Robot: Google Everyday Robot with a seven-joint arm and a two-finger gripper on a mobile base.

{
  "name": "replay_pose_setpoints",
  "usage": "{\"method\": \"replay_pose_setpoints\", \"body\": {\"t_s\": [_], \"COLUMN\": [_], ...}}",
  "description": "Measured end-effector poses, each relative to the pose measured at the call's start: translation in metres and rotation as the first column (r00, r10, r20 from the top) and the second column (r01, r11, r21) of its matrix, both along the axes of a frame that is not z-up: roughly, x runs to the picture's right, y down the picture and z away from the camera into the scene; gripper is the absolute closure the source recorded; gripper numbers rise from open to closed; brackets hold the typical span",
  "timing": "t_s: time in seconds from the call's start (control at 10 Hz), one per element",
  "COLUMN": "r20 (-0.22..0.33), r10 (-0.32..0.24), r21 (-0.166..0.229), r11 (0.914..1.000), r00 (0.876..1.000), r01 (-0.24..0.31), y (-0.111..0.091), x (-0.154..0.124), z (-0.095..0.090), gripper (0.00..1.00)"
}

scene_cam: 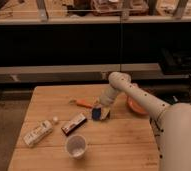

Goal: Wipe the white sponge on the table

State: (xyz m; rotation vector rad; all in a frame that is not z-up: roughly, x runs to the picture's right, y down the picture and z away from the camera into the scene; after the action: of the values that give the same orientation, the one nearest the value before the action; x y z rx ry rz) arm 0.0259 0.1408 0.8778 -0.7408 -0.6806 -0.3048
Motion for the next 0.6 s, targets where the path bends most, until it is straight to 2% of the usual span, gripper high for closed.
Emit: {"method": "replay_pose_setpoints", "body": {"t_s": [0.2, 0.3, 0.6], "r20": [-0.02, -0.026, -0.037], "r10": [-0.04, -0.041, 0.016], "r21": [0.003, 0.003, 0.039], "r11": [0.9992, 0.9992, 0.9991], "r00": [0.999, 0.999, 0.999], "r01": [0.04, 0.041, -0.014], "y": [0.023, 0.029, 0.04], "x": [0.005, 0.013, 0.062], "z": [-0.018, -0.022, -0.035], "gripper": [1.0, 1.0, 1.0]}}
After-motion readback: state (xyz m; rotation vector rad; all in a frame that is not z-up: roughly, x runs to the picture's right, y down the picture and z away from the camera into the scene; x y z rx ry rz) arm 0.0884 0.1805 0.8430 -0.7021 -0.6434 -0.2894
